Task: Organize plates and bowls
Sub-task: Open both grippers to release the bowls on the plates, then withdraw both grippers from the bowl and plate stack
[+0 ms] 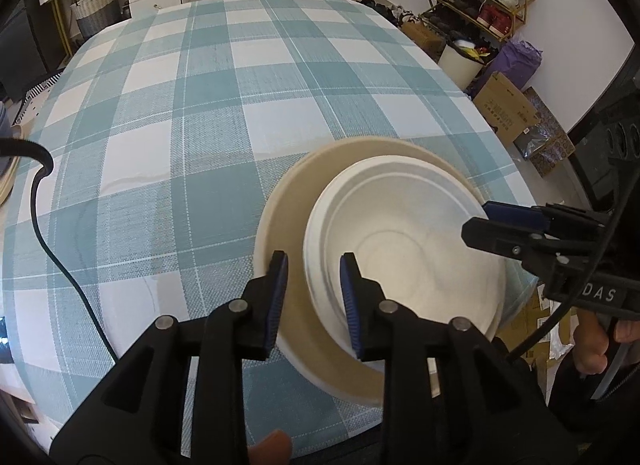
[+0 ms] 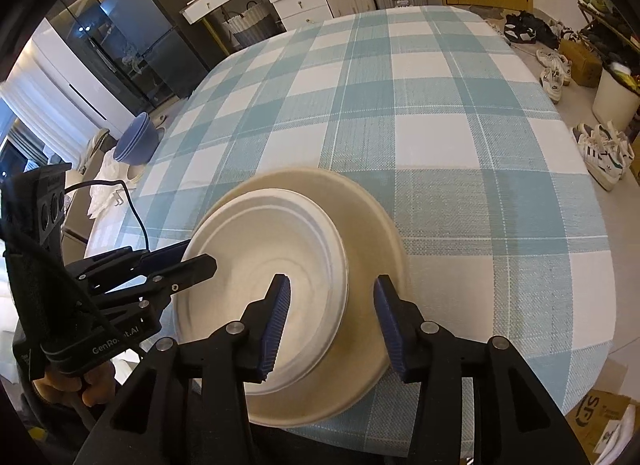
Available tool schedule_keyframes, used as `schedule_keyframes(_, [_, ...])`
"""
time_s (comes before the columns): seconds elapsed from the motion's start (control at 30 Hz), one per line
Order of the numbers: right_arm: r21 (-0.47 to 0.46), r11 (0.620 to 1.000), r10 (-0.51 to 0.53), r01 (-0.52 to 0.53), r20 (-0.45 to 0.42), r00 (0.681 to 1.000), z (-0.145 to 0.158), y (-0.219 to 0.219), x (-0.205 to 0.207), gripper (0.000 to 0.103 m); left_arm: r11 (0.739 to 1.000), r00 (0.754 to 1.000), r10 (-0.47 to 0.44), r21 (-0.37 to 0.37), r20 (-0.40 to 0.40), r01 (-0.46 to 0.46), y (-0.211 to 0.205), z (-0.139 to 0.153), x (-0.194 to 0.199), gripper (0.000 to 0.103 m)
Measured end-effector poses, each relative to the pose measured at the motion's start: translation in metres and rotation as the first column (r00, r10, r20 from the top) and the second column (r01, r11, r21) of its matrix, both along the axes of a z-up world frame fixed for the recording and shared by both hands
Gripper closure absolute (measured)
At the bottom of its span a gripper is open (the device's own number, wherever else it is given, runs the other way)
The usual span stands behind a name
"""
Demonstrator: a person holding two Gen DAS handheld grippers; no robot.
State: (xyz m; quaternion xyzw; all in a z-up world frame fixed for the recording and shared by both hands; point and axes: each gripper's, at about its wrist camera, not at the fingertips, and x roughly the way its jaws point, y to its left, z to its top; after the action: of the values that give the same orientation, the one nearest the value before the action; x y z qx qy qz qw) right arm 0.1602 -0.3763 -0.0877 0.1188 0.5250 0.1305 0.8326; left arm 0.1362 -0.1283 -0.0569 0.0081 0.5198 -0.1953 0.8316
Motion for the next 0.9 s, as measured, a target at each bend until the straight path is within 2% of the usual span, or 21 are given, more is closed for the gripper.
schedule_keyframes(0.1, [-0.006,1.000,0.001,-0.001,0.020,1.000,0.005,0.001,-0.004,0.054,1.000,1.000,0.004,-0.005,0.015,-0.004,0.002,0.004,-0.004,0.073])
schedule_keyframes(0.43, [-0.001,1.000,0.006,-0.006,0.080,0.997,0.018,-0.001,-0.019,0.053,0.999,0.996,0.017,-0.034,0.087,-0.014,0.009,0.030,-0.021,0.056])
schedule_keyframes(0.5, [-0.001,1.000,0.005,-0.005,0.093,0.996,0.021,-0.002,-0.022,0.053,0.999,0.995,0.021,-0.038,0.100,-0.017,0.010,0.034,-0.024,0.050])
schedule_keyframes(0.6, [-0.004,1.000,0.009,-0.008,0.113,0.994,0.023,-0.003,-0.026,0.051,0.999,0.991,0.031,-0.044,0.127,-0.025,0.014,0.040,-0.030,0.047])
schedule_keyframes(0.77, [-0.013,1.000,0.017,-0.016,0.151,0.988,0.026,-0.004,-0.035,0.034,0.998,0.984,0.056,-0.051,0.170,-0.048,0.022,0.048,-0.041,0.032])
schedule_keyframes(0.9, [-0.016,1.000,0.020,-0.017,0.183,0.983,0.028,-0.006,-0.044,0.024,0.996,0.978,0.076,-0.063,0.194,-0.065,0.027,0.051,-0.051,0.027])
